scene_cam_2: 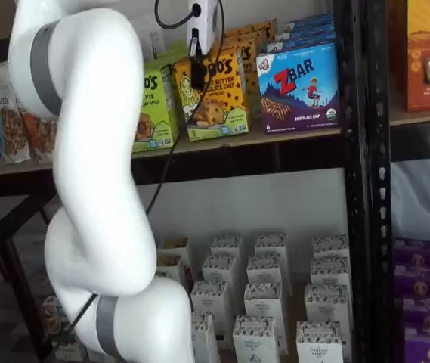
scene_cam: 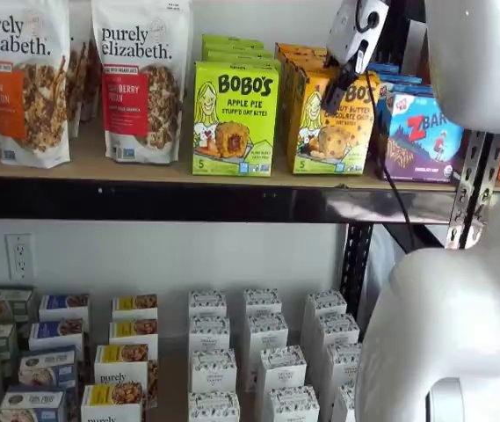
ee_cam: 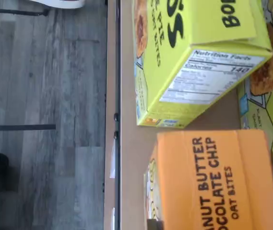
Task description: Pick up the orange box on the top shelf, the fifth box from the left
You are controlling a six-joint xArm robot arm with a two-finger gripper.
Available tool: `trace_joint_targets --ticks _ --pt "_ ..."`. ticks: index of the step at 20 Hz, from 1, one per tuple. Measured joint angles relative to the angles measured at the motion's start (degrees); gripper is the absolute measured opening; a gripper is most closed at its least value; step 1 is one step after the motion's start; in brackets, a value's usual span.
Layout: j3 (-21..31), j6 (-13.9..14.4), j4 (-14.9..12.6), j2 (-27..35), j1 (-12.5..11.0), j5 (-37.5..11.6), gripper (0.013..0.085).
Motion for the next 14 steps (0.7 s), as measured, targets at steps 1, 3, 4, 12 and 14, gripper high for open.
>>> trace_joint_targets --ticks 1,3,4,12,14 --pt "-0.20 0.07 0.00 -0.09 -0.01 0.51 0.0410" --pt "-1.12 0.30 0.00 -0.16 -0.13 2.39 0.0410" --pt "-1.52 0.42 -0.06 -0.25 -0.15 3.29 0.0410" --pt "-4.16 2.12 0.69 -2.77 -0.31 11.75 0.0410" --pt "-3.68 2.56 1.45 -4.25 -0.39 12.56 0.0410"
